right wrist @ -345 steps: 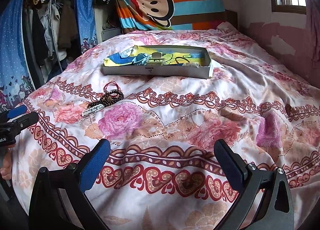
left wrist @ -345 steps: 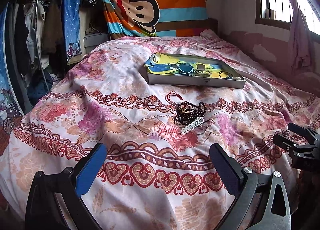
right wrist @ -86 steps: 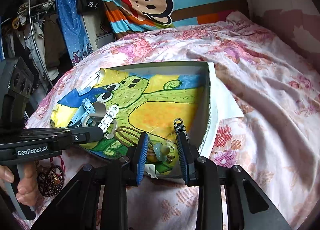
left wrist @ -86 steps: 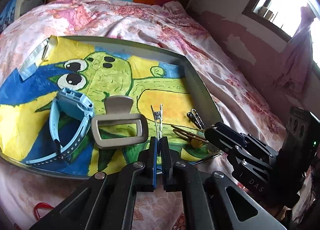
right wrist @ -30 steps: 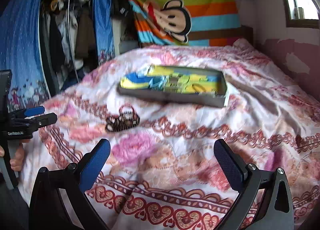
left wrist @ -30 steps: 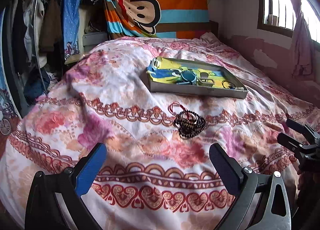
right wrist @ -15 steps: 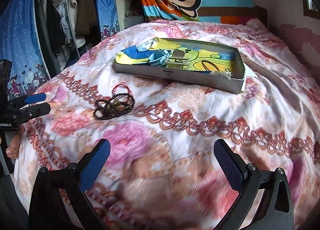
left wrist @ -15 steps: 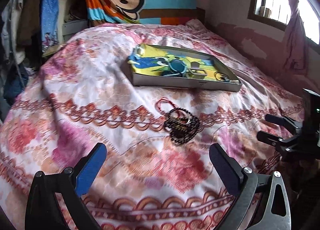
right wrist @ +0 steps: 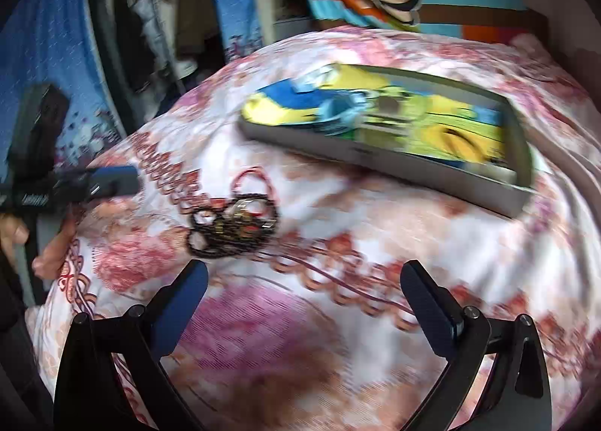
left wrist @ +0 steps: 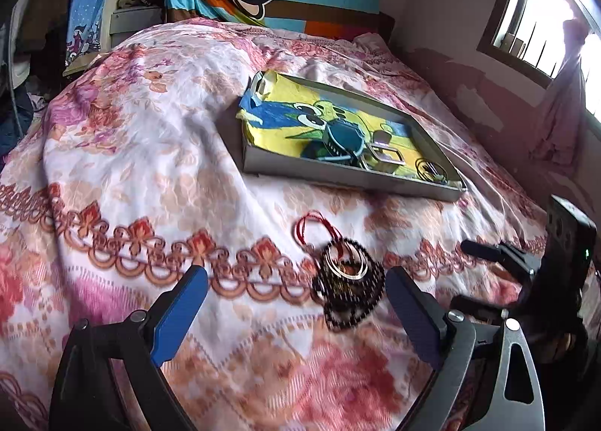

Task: Organize jewelry
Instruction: 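Grasp the red string bracelet with the left gripper while the right gripper grasps the black beaded bracelet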

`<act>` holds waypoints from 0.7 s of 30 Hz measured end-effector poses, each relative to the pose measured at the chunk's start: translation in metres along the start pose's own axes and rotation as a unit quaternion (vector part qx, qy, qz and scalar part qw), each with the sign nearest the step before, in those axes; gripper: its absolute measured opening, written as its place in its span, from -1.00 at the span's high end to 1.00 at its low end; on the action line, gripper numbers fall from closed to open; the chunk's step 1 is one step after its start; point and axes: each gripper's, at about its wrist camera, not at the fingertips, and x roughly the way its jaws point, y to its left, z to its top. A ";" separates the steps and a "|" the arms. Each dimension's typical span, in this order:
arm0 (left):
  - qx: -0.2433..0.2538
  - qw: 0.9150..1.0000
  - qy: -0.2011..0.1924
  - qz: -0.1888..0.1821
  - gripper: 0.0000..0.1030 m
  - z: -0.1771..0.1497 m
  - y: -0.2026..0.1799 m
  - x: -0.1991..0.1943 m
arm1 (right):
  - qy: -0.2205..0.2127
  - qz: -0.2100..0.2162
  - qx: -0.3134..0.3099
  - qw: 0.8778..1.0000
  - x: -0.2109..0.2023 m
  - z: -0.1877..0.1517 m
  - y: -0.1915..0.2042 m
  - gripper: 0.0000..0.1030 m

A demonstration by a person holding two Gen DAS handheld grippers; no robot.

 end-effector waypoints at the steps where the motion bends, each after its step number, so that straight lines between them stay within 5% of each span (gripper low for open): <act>1: 0.000 1.000 0.001 -0.003 -0.85 0.005 0.002 0.004 | 0.003 0.009 -0.006 1.000 0.005 0.002 0.006 -0.89; 12: 0.003 0.992 0.084 -0.094 0.01 0.042 0.012 0.079 | 0.032 0.029 -0.019 0.999 0.048 0.013 0.030 -0.47; 16: 0.002 0.989 0.111 -0.100 0.10 0.042 0.011 0.099 | 0.039 0.024 -0.020 0.999 0.062 0.015 0.032 -0.43; 21: 0.013 0.988 0.138 -0.071 0.55 0.033 0.006 0.113 | 0.054 0.021 -0.035 0.998 0.076 0.014 0.040 -0.18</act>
